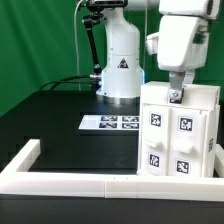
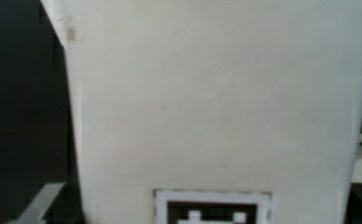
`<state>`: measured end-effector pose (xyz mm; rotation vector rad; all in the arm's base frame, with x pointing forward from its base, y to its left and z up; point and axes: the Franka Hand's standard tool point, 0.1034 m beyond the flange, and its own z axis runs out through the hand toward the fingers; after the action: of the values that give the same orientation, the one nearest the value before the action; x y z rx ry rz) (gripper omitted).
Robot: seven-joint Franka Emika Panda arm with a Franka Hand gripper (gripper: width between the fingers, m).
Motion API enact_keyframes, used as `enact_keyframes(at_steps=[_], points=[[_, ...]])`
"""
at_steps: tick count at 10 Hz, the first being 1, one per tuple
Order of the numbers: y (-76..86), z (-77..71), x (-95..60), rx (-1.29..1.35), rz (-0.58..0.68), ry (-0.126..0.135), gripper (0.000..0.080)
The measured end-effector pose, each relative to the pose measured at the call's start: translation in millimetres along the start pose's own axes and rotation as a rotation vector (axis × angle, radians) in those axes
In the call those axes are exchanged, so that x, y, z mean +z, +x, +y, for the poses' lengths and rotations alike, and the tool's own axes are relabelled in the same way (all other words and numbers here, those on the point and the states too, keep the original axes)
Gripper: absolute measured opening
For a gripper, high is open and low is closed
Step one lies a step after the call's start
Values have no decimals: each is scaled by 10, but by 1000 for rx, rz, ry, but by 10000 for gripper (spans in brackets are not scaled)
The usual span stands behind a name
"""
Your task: Assemble cabinet
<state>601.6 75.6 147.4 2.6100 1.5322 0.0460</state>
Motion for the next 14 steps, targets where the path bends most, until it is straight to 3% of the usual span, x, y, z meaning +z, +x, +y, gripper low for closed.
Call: enact_keyframes(at_steps=[3,7,8,9,11,14], points=[[-5,-32,3,287,-2,25,560],[-16,-49,-5,369,-14,30,560],[-5,-58,-31,367,-12,28,725],[-1,-57,-76,367,-7,25,776],[7,-55,-198,379,2,19,795],[10,-89,-202,390,2,20,797]])
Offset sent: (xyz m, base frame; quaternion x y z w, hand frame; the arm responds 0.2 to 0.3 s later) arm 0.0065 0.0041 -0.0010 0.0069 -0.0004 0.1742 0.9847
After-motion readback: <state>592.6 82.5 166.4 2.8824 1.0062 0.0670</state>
